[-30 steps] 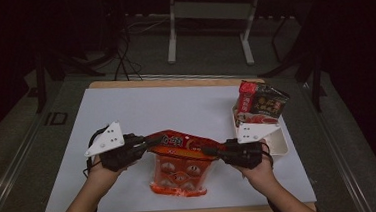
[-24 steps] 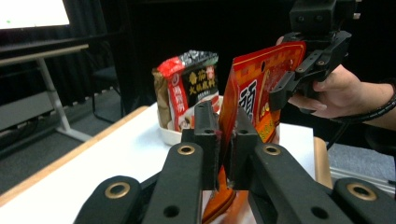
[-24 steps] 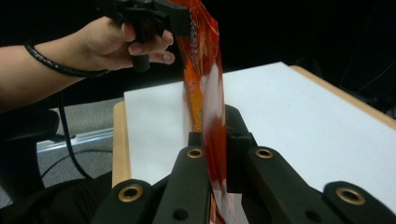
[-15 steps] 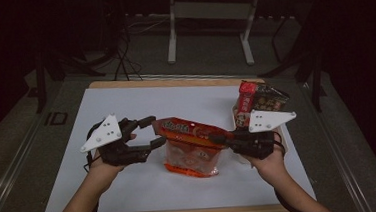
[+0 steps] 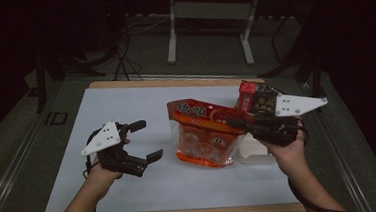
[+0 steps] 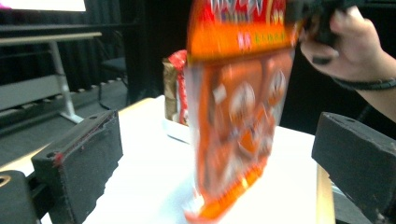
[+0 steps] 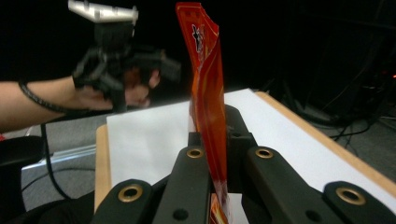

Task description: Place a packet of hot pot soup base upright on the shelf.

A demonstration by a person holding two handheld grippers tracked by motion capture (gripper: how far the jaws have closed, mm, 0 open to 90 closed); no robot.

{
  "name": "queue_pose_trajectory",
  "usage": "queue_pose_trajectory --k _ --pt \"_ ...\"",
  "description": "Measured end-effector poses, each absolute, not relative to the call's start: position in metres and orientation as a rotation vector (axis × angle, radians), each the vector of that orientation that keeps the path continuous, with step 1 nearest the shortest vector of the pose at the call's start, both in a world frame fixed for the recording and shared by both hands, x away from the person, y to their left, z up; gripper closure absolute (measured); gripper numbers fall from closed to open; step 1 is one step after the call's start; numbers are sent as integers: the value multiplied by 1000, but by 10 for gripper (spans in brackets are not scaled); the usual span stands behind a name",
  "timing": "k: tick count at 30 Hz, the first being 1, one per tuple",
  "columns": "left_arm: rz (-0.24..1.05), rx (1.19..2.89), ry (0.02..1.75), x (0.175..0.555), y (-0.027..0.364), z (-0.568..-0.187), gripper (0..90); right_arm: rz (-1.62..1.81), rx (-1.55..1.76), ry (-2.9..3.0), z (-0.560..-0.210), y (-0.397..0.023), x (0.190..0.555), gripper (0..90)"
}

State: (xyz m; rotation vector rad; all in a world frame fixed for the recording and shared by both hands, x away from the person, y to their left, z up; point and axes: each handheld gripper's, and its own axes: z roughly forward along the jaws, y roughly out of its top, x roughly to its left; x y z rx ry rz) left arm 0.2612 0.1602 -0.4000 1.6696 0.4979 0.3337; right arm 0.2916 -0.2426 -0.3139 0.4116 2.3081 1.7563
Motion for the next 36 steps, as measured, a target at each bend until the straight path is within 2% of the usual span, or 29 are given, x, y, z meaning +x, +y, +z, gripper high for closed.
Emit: queue_pose_trajectory --k 7,18,26,36 --pt "299 1741 502 260 158 -428 25 1759 455 2227 -293 -268 296 900" --pt "296 1747 522 256 163 -455 26 1719 532 2102 -263 -312 304 900" --pt "288 1751 553 256 168 -466 26 1668 609 2050 -266 -341 305 900" --pt "273 1727 584 258 170 -475 26 1622 725 2041 -288 -374 313 900"
